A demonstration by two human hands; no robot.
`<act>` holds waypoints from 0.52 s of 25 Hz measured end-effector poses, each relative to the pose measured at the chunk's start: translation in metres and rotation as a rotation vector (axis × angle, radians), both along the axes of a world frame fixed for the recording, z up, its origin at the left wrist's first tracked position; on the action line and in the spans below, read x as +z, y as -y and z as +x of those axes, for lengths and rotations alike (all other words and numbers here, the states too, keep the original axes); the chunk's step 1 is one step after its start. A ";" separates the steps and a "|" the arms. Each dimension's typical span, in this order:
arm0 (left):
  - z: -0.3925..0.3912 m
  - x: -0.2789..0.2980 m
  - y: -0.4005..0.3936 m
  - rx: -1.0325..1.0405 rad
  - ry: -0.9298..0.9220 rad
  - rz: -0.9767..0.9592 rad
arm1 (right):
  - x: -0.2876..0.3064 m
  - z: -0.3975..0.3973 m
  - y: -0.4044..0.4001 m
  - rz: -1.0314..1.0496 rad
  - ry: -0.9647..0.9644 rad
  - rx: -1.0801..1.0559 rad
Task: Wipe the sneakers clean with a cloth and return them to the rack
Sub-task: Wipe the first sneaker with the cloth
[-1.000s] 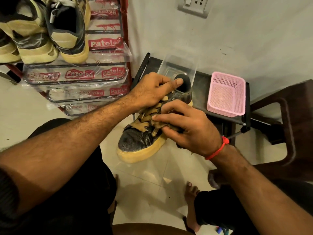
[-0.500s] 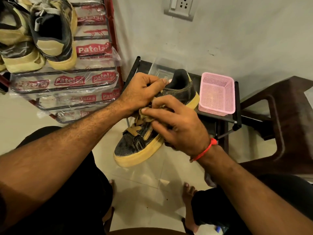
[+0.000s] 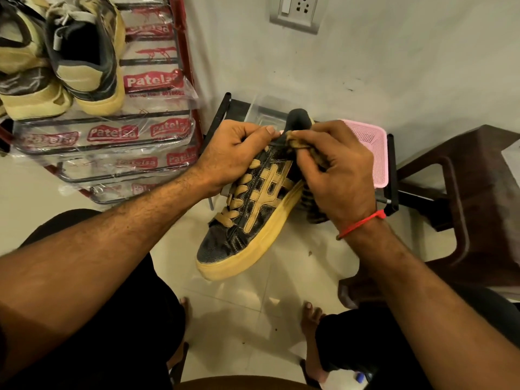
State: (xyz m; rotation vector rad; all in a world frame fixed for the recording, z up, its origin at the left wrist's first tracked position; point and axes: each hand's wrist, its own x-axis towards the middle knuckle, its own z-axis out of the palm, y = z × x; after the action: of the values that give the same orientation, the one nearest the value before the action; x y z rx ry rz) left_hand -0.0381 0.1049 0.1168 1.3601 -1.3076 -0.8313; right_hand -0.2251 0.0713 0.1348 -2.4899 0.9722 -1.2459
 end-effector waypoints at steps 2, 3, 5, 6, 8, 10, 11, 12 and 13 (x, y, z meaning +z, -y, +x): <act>-0.001 -0.004 0.003 0.029 0.026 -0.005 | 0.003 -0.005 0.010 0.032 0.032 -0.044; 0.000 -0.005 0.004 0.050 0.037 -0.002 | 0.001 -0.003 0.002 0.042 0.028 0.014; 0.003 -0.006 0.007 0.096 0.061 0.011 | -0.009 0.013 -0.034 0.020 -0.092 0.287; 0.005 -0.007 0.008 0.106 0.085 0.020 | -0.014 0.020 -0.056 0.001 -0.195 0.463; 0.007 -0.005 0.008 0.090 0.139 0.040 | -0.016 0.022 -0.062 -0.020 -0.334 0.636; 0.008 -0.002 0.009 0.093 0.155 0.029 | -0.011 0.016 -0.033 0.006 -0.276 0.515; 0.010 -0.002 0.011 0.113 0.150 0.022 | -0.007 0.012 -0.020 0.005 -0.230 0.423; 0.013 -0.001 0.014 0.134 0.147 0.020 | -0.005 0.010 -0.014 0.003 -0.209 0.349; 0.015 -0.002 0.016 0.148 0.152 0.027 | -0.005 0.010 -0.018 0.000 -0.209 0.321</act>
State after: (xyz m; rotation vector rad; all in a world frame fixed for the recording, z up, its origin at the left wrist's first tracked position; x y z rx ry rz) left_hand -0.0232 0.0893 0.1152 1.5459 -1.2972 -0.6571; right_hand -0.2149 0.0890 0.1297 -2.6805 0.5761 -0.9026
